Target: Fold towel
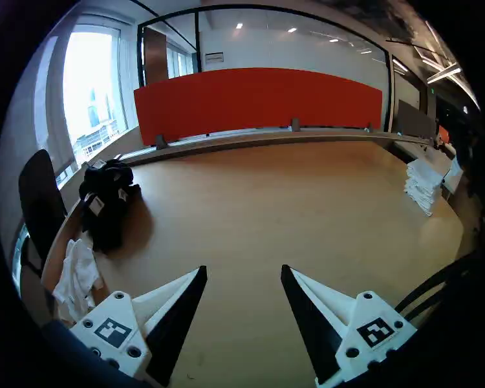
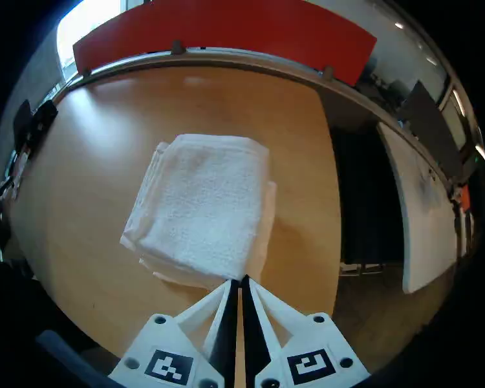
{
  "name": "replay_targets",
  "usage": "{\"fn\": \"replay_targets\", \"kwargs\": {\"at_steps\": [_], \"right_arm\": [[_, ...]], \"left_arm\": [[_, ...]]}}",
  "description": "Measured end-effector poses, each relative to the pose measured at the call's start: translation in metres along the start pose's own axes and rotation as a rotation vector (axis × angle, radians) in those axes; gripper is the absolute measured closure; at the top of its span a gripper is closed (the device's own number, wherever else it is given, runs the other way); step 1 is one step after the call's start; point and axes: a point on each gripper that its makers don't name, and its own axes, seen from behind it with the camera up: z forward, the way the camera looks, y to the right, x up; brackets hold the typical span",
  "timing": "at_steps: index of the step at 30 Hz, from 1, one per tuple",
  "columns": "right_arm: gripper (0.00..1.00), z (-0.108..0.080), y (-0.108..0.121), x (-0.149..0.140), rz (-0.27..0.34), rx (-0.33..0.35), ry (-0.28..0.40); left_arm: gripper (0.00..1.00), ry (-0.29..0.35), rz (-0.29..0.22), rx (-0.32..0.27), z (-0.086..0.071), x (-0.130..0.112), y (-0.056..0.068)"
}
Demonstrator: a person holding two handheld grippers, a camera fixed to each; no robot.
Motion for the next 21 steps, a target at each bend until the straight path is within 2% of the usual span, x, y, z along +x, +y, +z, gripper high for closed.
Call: {"fn": "replay_targets", "kwargs": {"at_steps": [11,21], "right_arm": [[0.96,0.013,0.006,-0.011,0.037,-0.013,-0.029],[0.96,0.021,0.010,-0.017,0.059,-0.024,-0.045]], "left_arm": [[0.16,-0.006,0.005,0.012,-0.003,-0.001,-0.004],[0.15,-0.010,0.005,0.014,-0.002,-0.001,-0.002]]}}
